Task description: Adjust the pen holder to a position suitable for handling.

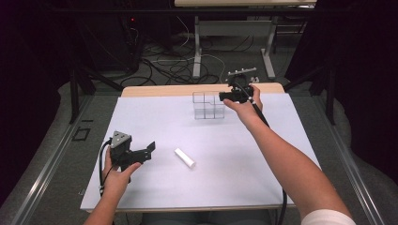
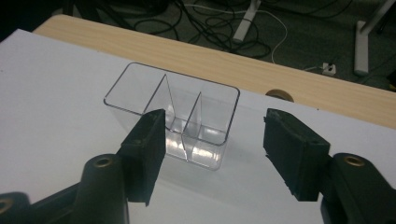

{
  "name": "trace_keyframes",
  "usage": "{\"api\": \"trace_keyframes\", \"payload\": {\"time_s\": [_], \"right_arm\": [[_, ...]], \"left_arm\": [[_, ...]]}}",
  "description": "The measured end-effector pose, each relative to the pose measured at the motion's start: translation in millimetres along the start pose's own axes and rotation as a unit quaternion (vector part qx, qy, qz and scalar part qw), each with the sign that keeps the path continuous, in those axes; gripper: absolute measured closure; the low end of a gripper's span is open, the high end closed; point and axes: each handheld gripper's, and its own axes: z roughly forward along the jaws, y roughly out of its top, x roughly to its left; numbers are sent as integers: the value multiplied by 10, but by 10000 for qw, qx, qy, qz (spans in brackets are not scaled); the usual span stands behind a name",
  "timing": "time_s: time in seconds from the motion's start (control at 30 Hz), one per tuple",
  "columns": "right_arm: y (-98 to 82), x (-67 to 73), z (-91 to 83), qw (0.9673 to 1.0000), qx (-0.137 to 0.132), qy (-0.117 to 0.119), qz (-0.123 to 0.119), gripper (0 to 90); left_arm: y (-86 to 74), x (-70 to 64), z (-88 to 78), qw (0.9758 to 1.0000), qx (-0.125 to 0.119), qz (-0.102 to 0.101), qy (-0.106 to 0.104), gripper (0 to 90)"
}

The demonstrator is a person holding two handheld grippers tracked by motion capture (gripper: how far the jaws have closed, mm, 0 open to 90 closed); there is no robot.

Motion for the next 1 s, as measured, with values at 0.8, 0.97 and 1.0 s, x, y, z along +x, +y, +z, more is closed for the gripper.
{"api": "trace_keyframes", "payload": {"time_s": [0.8, 0.97, 1.0], "right_arm": [[-6, -131, 514, 9980, 453, -186, 395, 568], [-23, -135, 577, 9973, 556, -164, 452, 609], [-32, -143, 612, 9969, 618, -195, 436, 617]], "left_arm": [[-11, 46, 14, 10000, 53, -66, 34, 20], [-10, 54, 13, 10000, 66, -63, 40, 24], [-9, 57, 11, 9999, 68, -69, 39, 25]]}}
